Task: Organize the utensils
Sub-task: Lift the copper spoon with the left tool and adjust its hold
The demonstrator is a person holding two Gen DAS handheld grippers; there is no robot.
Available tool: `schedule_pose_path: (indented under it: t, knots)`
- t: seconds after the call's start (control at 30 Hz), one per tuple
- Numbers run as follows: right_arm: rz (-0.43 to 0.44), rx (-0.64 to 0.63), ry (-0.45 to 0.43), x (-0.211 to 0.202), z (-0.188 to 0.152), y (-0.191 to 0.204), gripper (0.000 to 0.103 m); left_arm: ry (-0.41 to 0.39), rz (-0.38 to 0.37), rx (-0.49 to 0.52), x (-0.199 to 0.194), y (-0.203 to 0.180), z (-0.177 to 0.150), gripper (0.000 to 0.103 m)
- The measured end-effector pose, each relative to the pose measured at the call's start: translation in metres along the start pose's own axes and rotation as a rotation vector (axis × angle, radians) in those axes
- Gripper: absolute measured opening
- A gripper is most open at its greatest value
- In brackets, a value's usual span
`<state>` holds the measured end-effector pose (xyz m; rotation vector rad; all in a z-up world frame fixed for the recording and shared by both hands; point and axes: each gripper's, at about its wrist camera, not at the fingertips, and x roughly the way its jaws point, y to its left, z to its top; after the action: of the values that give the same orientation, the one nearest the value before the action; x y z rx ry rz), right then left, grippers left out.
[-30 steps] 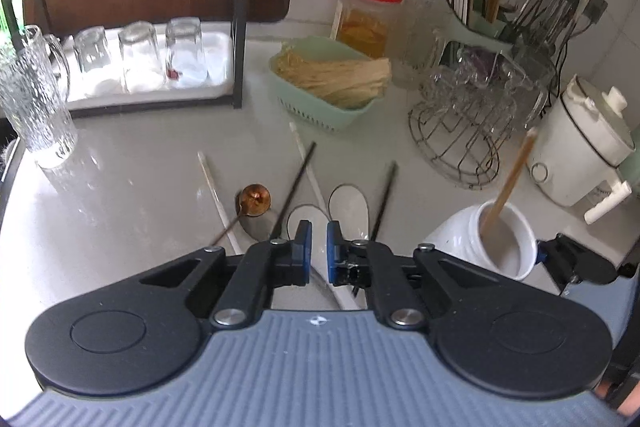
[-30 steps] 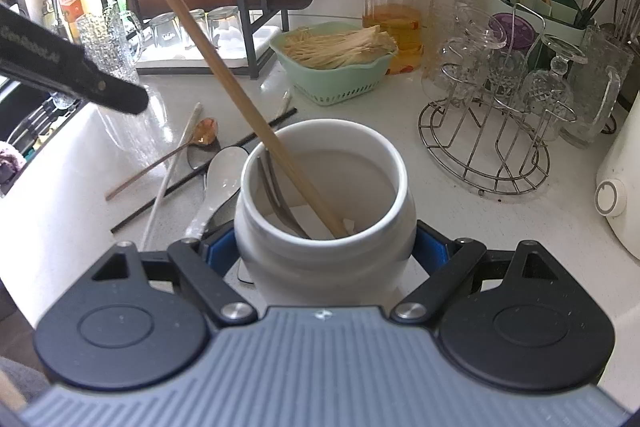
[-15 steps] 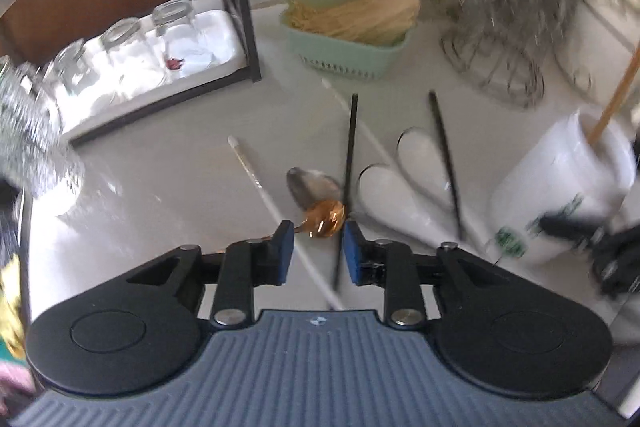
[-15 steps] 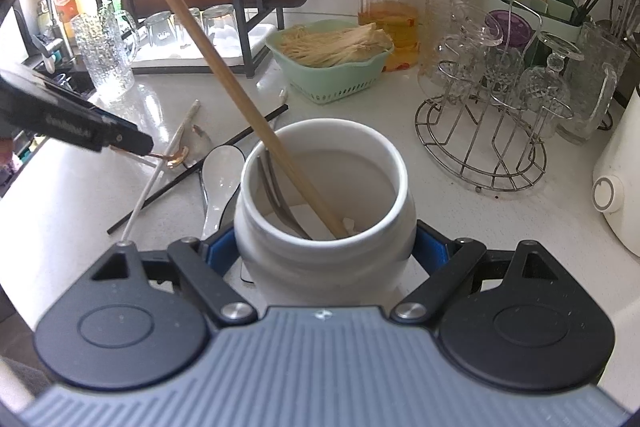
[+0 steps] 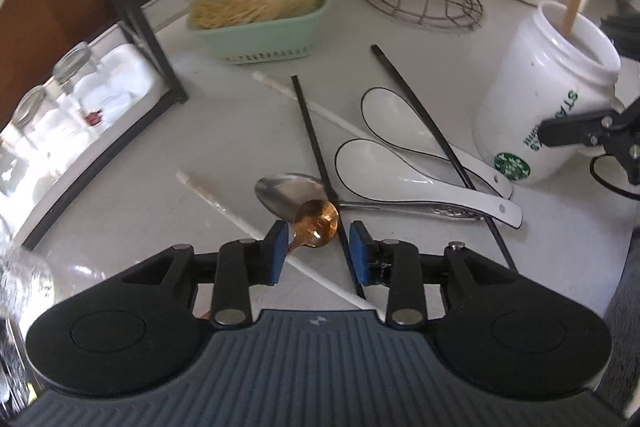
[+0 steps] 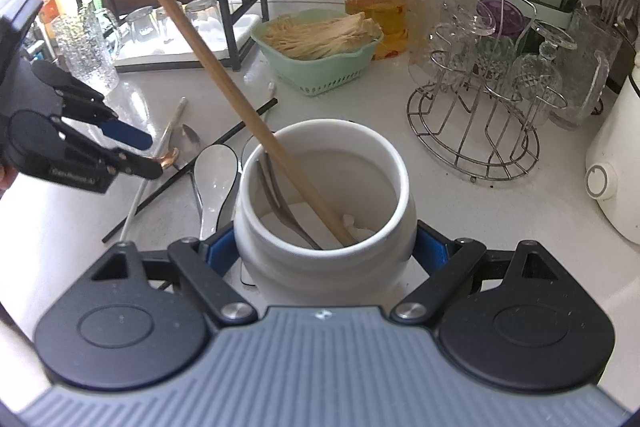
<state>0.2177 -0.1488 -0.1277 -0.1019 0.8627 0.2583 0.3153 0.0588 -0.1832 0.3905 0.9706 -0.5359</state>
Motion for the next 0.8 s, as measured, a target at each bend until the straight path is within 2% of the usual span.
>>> schedule_pose_path:
  t: [0.17,0.3,0.43,0.6,0.8]
  knots:
    - [-0.023,0.026,0.003,0.001,0.001,0.003,0.091,0.009,-0.008,0.044,0.012,0.002,0.000,0.039]
    - [-0.034,0.037,0.007,0.001,0.002,0.004,0.091,0.005,-0.037,0.039,0.016,0.007,0.000,0.039]
    - [-0.041,0.044,0.013,0.002,0.003,0.005,0.091,0.012,-0.070,-0.003,0.018,0.013,0.000,0.039]
    - [-0.042,0.040,0.024,0.003,0.005,0.005,0.091,0.040,-0.139,-0.124,0.022,0.028,0.000,0.037]
    - [-0.044,0.039,0.031,0.003,0.007,0.005,0.091,0.036,-0.154,-0.158,0.022,0.033,-0.003,0.034]
